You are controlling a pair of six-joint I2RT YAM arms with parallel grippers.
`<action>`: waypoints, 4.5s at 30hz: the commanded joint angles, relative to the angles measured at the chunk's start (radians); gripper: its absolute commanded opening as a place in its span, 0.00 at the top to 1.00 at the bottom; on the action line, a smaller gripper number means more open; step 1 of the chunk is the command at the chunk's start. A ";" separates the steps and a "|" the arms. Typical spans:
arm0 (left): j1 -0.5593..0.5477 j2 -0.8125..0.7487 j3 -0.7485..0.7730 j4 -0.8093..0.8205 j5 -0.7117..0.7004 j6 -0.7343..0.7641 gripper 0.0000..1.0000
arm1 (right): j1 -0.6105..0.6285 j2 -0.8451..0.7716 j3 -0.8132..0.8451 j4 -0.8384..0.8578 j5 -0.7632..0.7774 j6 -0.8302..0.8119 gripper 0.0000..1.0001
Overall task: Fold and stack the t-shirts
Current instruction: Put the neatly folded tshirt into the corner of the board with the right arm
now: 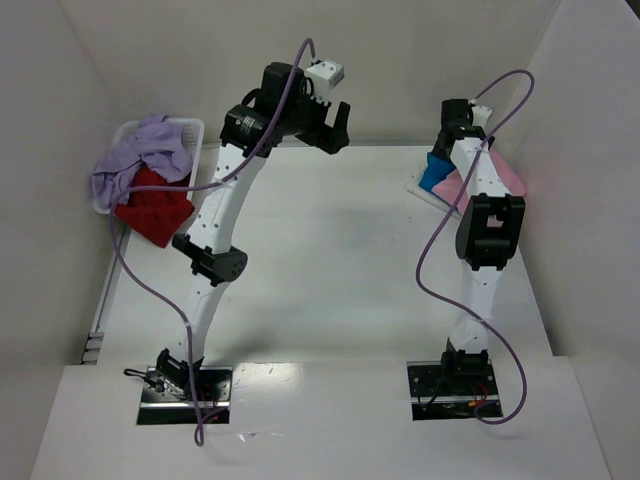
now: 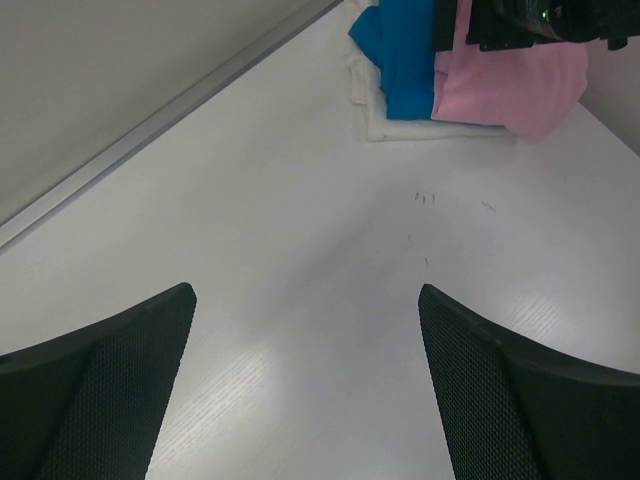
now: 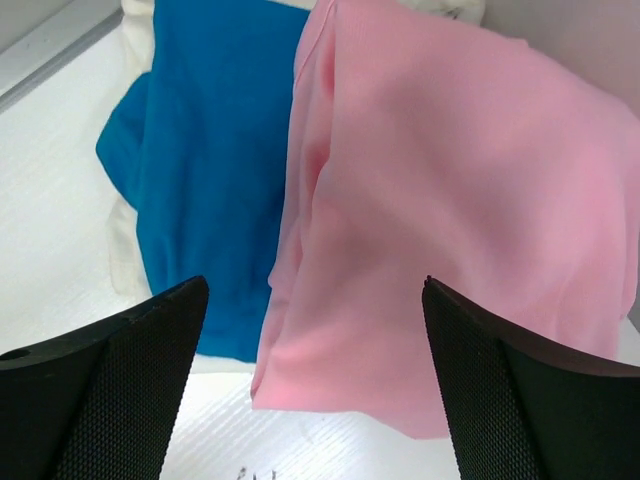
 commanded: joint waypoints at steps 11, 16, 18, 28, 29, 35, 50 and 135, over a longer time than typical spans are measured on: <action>0.008 -0.197 -0.121 -0.021 -0.059 0.035 0.00 | -0.036 0.129 0.049 -0.016 0.073 0.005 0.11; 0.008 -0.215 -0.130 -0.021 -0.049 0.035 0.00 | -0.036 0.164 0.067 -0.004 0.093 -0.026 0.26; 0.008 -0.215 -0.130 -0.021 -0.049 0.035 0.00 | -0.036 0.164 0.067 -0.004 0.093 -0.026 0.38; 0.017 -0.206 -0.139 -0.021 -0.029 0.035 0.00 | -0.036 0.120 0.102 -0.015 0.138 -0.046 0.99; 0.017 -0.206 -0.139 -0.021 -0.029 0.035 0.00 | -0.036 0.111 0.128 -0.015 0.138 -0.055 0.99; 0.017 -0.206 -0.139 -0.021 -0.020 0.035 0.00 | -0.036 0.120 0.255 -0.026 0.147 -0.083 0.99; 0.017 -0.215 -0.168 -0.021 -0.020 0.045 0.00 | 0.047 0.279 0.468 -0.038 0.082 -0.170 0.99; 0.151 -1.102 -1.737 0.636 -0.045 -0.202 0.00 | -0.116 -0.250 -0.508 0.358 -0.135 0.031 1.00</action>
